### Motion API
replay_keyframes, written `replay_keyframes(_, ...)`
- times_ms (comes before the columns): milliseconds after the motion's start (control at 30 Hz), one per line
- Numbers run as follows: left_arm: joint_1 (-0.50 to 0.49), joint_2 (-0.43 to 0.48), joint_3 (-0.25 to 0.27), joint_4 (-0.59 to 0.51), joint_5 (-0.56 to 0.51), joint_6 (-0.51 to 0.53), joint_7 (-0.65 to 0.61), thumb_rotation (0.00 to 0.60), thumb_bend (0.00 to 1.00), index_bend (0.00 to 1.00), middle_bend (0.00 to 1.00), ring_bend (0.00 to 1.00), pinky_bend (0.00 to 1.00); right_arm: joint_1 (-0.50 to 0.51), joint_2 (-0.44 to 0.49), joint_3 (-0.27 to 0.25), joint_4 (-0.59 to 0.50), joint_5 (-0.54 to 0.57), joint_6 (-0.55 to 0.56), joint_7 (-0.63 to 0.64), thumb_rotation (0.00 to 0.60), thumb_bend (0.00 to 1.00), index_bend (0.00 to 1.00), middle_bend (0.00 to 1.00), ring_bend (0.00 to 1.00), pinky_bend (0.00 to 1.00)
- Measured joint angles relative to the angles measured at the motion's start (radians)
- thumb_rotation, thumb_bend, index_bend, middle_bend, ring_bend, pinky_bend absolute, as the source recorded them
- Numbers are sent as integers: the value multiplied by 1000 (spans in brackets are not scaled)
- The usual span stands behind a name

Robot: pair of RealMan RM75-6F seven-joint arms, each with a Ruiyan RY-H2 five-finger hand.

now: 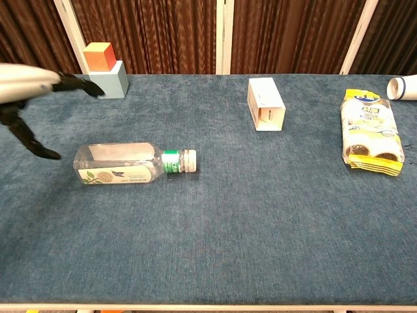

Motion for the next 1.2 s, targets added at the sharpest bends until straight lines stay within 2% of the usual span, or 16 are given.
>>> replay_keyframes(233, -61, -131, -11, 65, -181, -14, 91, 600, 31, 172, 197, 145, 275, 0, -4, -5, 18, 6, -7, 22, 600, 289, 0, 0, 0, 0)
replay_keyframes(467, -82, -181, 15, 52, -264, 30, 162, 600, 32, 187, 207, 155, 294, -1, -7, -9, 32, 8, -8, 37, 600, 290, 0, 0, 0, 0)
replay_keyframes(733, -83, -242, 44, 95, -283, 79, 183, 600, 69, 255, 269, 223, 363, -4, -9, -13, 34, 11, -8, 39, 600, 289, 0, 0, 0, 0)
replay_keyframes(967, -92, -264, 44, 119, -284, 62, 140, 600, 102, 292, 297, 248, 389, -5, -7, -14, 28, 12, -6, 33, 600, 289, 0, 0, 0, 0)
replay_keyframes(1100, -90, -279, 38, 140, -264, 81, 109, 600, 182, 360, 347, 298, 455, -7, -3, -14, 23, 13, -3, 28, 600, 289, 0, 0, 0, 0)
replay_keyframes(1200, -88, -285, 35, 153, -245, 87, 81, 600, 278, 446, 443, 391, 570, -8, -3, -13, 19, 13, -1, 26, 600, 289, 0, 0, 0, 0)
